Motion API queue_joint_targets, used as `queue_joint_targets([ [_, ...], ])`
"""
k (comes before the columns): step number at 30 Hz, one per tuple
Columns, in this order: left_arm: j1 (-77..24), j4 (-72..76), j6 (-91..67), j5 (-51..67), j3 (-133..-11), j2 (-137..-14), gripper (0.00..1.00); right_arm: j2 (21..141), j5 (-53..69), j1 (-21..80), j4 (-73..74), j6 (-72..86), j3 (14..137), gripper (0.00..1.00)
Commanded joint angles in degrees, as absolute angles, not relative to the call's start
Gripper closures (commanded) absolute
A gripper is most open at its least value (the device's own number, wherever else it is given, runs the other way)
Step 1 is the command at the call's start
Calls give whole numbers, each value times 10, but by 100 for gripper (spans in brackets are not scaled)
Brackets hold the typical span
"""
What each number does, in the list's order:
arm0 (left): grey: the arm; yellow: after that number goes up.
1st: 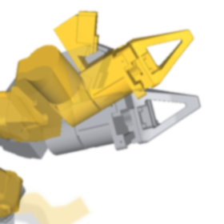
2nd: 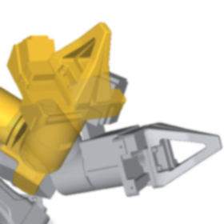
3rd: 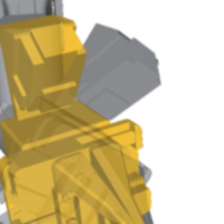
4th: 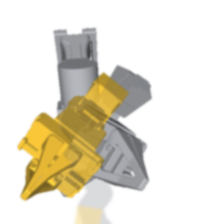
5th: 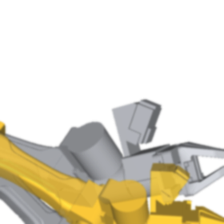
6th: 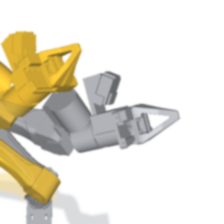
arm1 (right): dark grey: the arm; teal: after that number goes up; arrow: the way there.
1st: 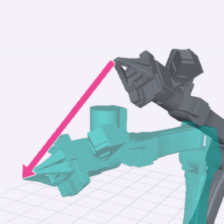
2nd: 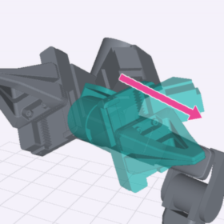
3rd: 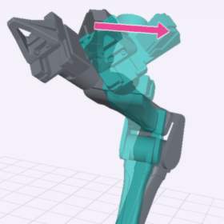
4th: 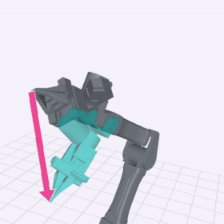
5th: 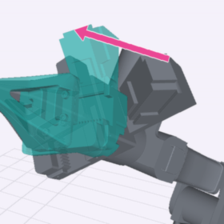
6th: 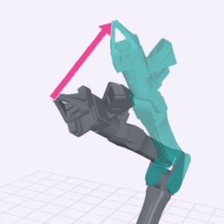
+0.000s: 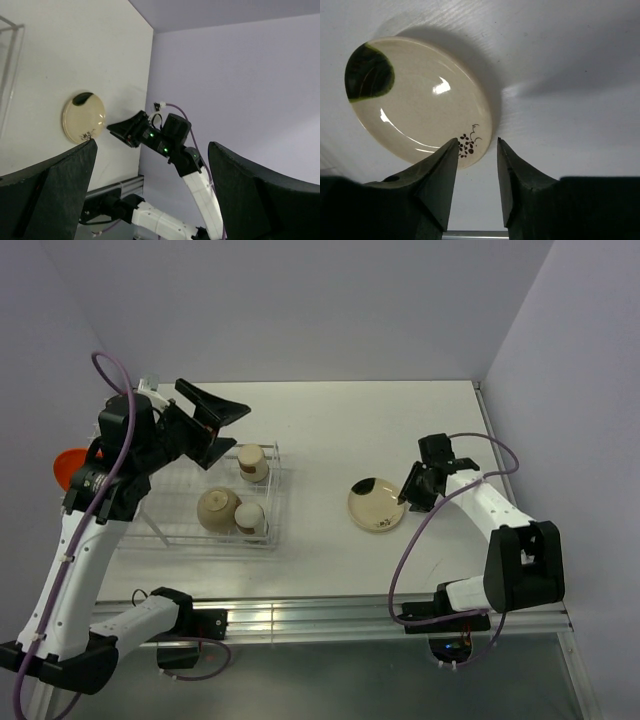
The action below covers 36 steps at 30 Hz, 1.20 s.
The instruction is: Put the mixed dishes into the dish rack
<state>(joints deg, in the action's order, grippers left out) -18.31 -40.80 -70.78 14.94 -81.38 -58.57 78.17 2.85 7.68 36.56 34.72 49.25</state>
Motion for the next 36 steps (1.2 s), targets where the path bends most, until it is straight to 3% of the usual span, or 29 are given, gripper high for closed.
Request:
queue_joint_targets([
  [1, -191, -400, -669, 99, -857, -590, 1, 763, 39, 65, 351, 330, 485, 58],
  [16, -247, -435, -591, 31, -818, -612, 1, 785, 70, 63, 294, 325, 432, 60],
  [26, -263, -425, -581, 42, -817, -622, 1, 805, 62, 63, 271, 327, 422, 71],
  [34, -265, -429, -576, 50, -824, -624, 1, 821, 51, 64, 265, 328, 423, 73],
  [36, -265, -429, -574, 48, -821, -621, 1, 821, 50, 64, 265, 329, 423, 83],
])
